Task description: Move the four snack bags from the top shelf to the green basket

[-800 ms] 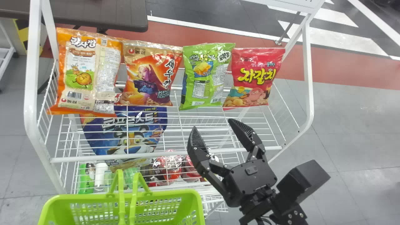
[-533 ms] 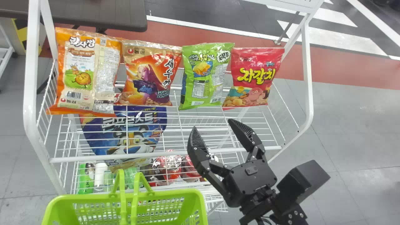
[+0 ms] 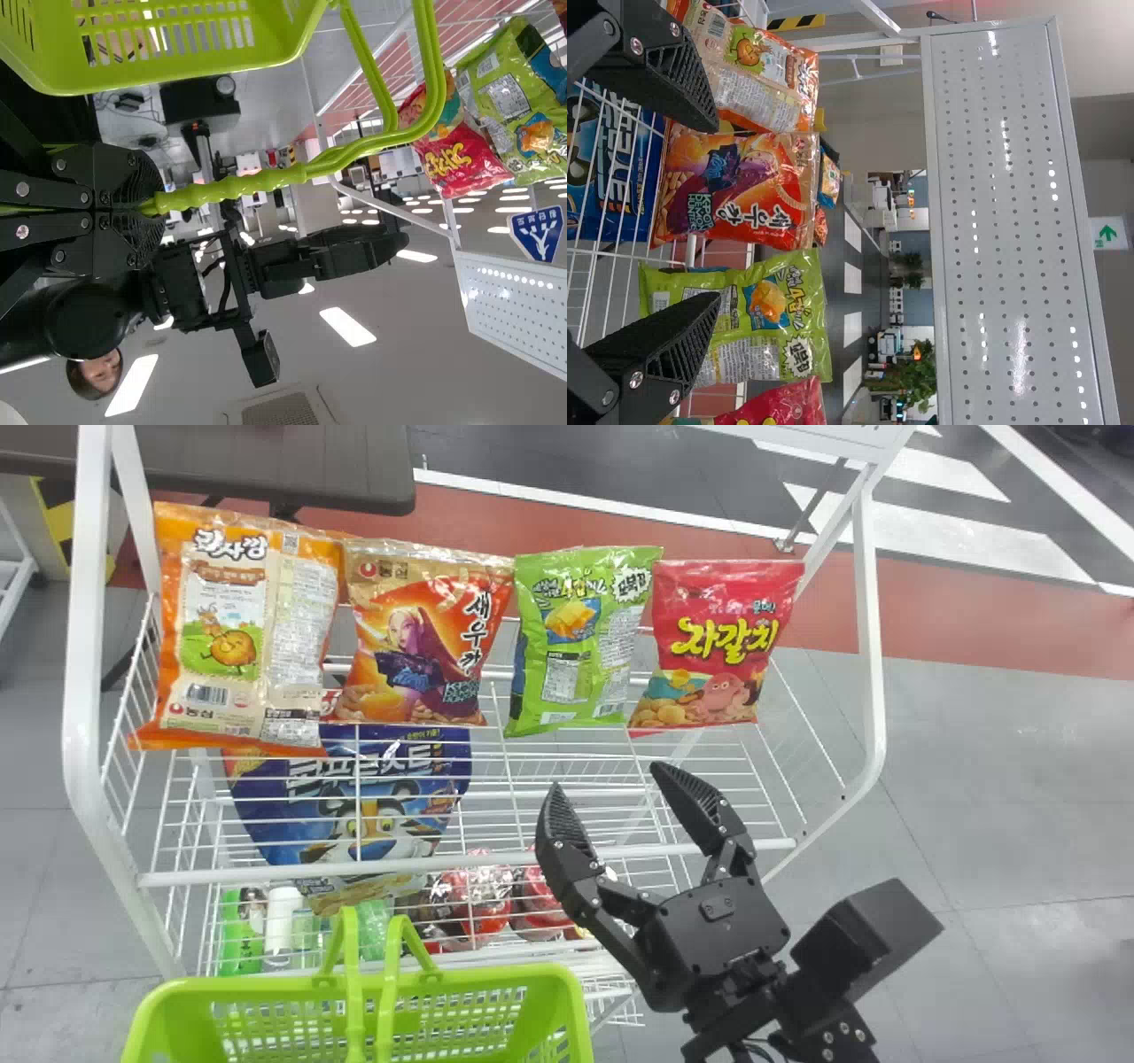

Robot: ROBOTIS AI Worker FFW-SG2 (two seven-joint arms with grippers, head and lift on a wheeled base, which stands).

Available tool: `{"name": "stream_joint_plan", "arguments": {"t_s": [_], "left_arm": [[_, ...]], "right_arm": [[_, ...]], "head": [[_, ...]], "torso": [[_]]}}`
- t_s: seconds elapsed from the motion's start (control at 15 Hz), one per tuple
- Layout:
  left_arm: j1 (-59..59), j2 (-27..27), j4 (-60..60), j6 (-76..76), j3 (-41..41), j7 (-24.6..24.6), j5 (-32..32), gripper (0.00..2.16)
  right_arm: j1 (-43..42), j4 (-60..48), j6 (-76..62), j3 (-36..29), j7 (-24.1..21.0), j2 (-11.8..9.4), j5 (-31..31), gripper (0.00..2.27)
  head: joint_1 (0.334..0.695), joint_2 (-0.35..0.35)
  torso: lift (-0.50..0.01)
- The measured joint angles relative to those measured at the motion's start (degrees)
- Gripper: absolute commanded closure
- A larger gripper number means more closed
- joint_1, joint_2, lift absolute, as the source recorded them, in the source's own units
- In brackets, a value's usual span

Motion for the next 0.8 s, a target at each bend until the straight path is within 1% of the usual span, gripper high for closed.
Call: {"name": "stream_joint_plan", "arguments": {"t_s": [0.13,0.2,0.27,0.47,0.53,0.6,0.8], "left_arm": [[0.0,0.1,0.0,0.0,-0.5,0.1,-0.3,1.37],[-0.1,0.1,0.0,0.0,-0.8,0.3,-0.5,1.36],[-0.2,0.2,0.1,0.0,-1.2,0.4,-0.9,1.37],[-1.2,0.6,1.7,-0.3,-2.5,0.4,-1.4,1.36],[-1.7,0.7,2.7,-0.7,-2.9,0.2,-1.4,1.36],[-2.2,0.9,4.0,-1.1,-3.1,-0.2,-1.5,1.36],[-3.7,1.4,6.5,-1.4,-3.2,-1.4,-1.3,1.36]], "right_arm": [[-2.5,1.8,0.7,-0.1,0.0,0.0,-0.7,0.16],[-4.8,3.4,1.1,0.2,0.0,0.0,-0.8,0.16],[-8.6,5.5,3.0,1.1,-0.1,0.0,-0.4,0.16],[-21.6,11.6,15.2,6.6,-1.7,0.0,1.9,0.17],[-26.2,14.1,18.9,9.0,-2.1,0.0,2.5,0.17],[-30.7,16.9,21.9,11.4,-2.9,0.0,2.9,0.17],[-41.1,24.5,26.6,17.3,-5.6,0.0,2.1,0.17]], "head": [[0.695,-0.350],[0.695,-0.350],[0.695,-0.336],[0.695,-0.249],[0.695,-0.209],[0.695,-0.134],[0.695,-0.041]], "torso": [[0.000],[0.000],[0.000],[0.000],[0.000],[0.000],[0.000]]}}
